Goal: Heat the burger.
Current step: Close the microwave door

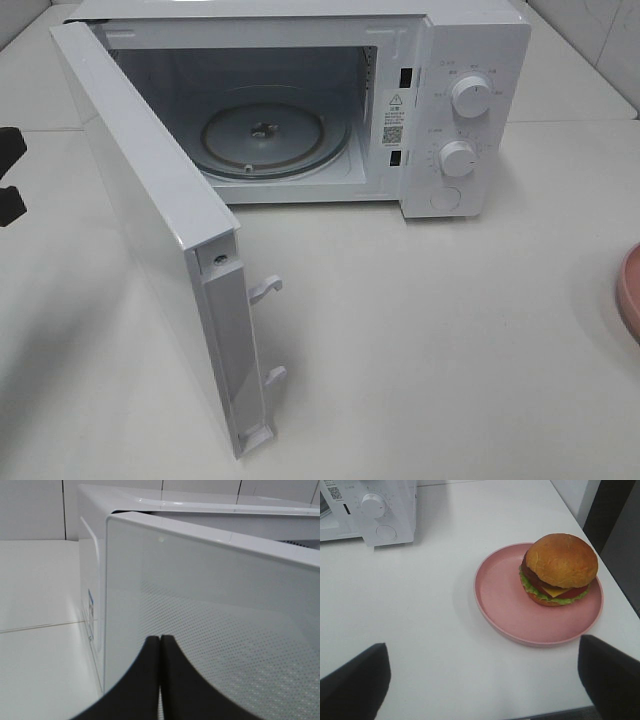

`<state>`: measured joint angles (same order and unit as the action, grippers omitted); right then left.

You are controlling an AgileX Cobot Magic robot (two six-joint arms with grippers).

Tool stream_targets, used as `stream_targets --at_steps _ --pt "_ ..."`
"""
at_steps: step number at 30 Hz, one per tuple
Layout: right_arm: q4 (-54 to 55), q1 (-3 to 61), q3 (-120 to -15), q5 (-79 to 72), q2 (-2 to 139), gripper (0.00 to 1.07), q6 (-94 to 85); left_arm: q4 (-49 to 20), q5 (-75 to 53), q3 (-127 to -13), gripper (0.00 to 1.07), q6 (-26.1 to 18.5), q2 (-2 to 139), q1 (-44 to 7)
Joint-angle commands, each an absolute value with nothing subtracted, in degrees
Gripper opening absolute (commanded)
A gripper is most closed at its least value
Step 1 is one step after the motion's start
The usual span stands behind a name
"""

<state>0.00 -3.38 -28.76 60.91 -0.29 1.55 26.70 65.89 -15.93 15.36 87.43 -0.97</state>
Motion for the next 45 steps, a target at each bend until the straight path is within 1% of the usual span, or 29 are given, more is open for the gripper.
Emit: stream_targets --at_steps 1,7,9,12,13,18,20,21,23,24,25,26,28,30,31,32,34,38,39,40,42,43,44,45 --pt "-0.3 -3.3 -28.6 60.4 -1.5 0.98 1.7 28.1 70.3 -15.9 0.00 14.3 89.4 -1.2" --pt "-0.3 -3.3 -28.6 60.4 -1.5 0.98 1.7 31.0 70.8 -16.6 0.00 13.6 92.4 -1.2" --pt "-0.3 -3.3 -28.6 60.4 -1.5 0.98 1.7 35.7 70.9 -18.1 0.00 14.4 93.9 -2.1" --pt "-0.3 -3.3 -28.6 60.4 -1.5 0.98 1.7 35.6 70.9 -18.2 0.00 14.4 94.1 -2.6" --pt "-0.3 -3.3 -28.6 60.4 -1.5 0.98 1.7 35.2 70.1 -18.6 0.00 14.4 94.6 -4.0" --pt "-0.3 -3.3 -28.6 60.4 -1.5 0.98 1.7 34.1 69.8 -18.8 0.00 14.1 96.2 -5.8" --pt "-0.3 -3.3 -28.6 60.4 -1.5 0.98 1.7 32.1 68.4 -18.8 0.00 13.2 97.1 -7.9" --pt "-0.3 -3.3 -28.6 60.4 -1.5 0.98 1.7 32.1 68.4 -18.8 0.00 13.2 97.1 -7.9" --pt "-0.3 -3.3 -28.6 60.4 -1.5 0.98 1.7 29.1 67.3 -18.8 0.00 11.0 97.7 -10.8" --pt "-0.3 -3.3 -28.6 60.4 -1.5 0.98 1.7 29.1 67.3 -18.8 0.00 11.0 97.7 -10.8" --pt "-0.3 -3.3 -28.6 60.4 -1.5 0.98 1.7 27.2 67.3 -19.0 0.00 9.3 98.1 -12.3" --pt "-0.3 -3.3 -28.6 60.4 -1.5 0.98 1.7 27.2 67.3 -19.0 0.00 9.3 98.1 -12.3" --pt "-0.3 -3.3 -28.6 60.4 -1.5 0.98 1.7 24.5 67.2 -19.5 0.00 7.7 99.0 -14.4" --pt "-0.3 -3.3 -28.6 60.4 -1.5 0.98 1.7 23.6 67.2 -19.8 0.00 7.1 99.4 -15.1" --pt "-0.3 -3.3 -28.6 60.4 -1.5 0.98 1.7 22.1 67.0 -19.8 0.00 7.0 99.9 -16.2" --pt "-0.3 -3.3 -28.6 60.4 -1.5 0.98 1.7 22.1 67.0 -19.8 0.00 7.0 99.9 -16.2" --pt "-0.3 -3.3 -28.6 60.4 -1.5 0.98 1.7 19.4 67.0 -19.9 0.00 7.1 100.2 -17.5" --pt "-0.3 -3.3 -28.6 60.4 -1.5 0.98 1.7 18.7 68.0 -19.9 0.00 7.1 100.2 -18.3" --pt "-0.3 -3.3 -28.6 60.4 -1.5 0.98 1.7 17.2 68.0 -19.9 0.00 7.1 100.2 -19.3" --pt "-0.3 -3.3 -28.6 60.4 -1.5 0.98 1.7 17.2 68.0 -19.9 0.00 7.1 100.2 -19.3" --pt "-0.3 -3.3 -28.6 60.4 -1.5 0.98 1.7 12.0 67.8 -19.9 0.00 7.1 100.2 -21.4" --pt "-0.3 -3.3 -28.6 60.4 -1.5 0.98 1.7 12.0 67.8 -19.9 0.00 7.1 100.2 -21.4" --pt "-0.3 -3.3 -28.6 60.4 -1.5 0.98 1.7 8.5 67.8 -19.9 0.00 6.9 100.2 -22.5" --pt "-0.3 -3.3 -28.6 60.4 -1.5 0.98 1.7 8.5 67.8 -19.9 0.00 6.9 100.2 -22.5"
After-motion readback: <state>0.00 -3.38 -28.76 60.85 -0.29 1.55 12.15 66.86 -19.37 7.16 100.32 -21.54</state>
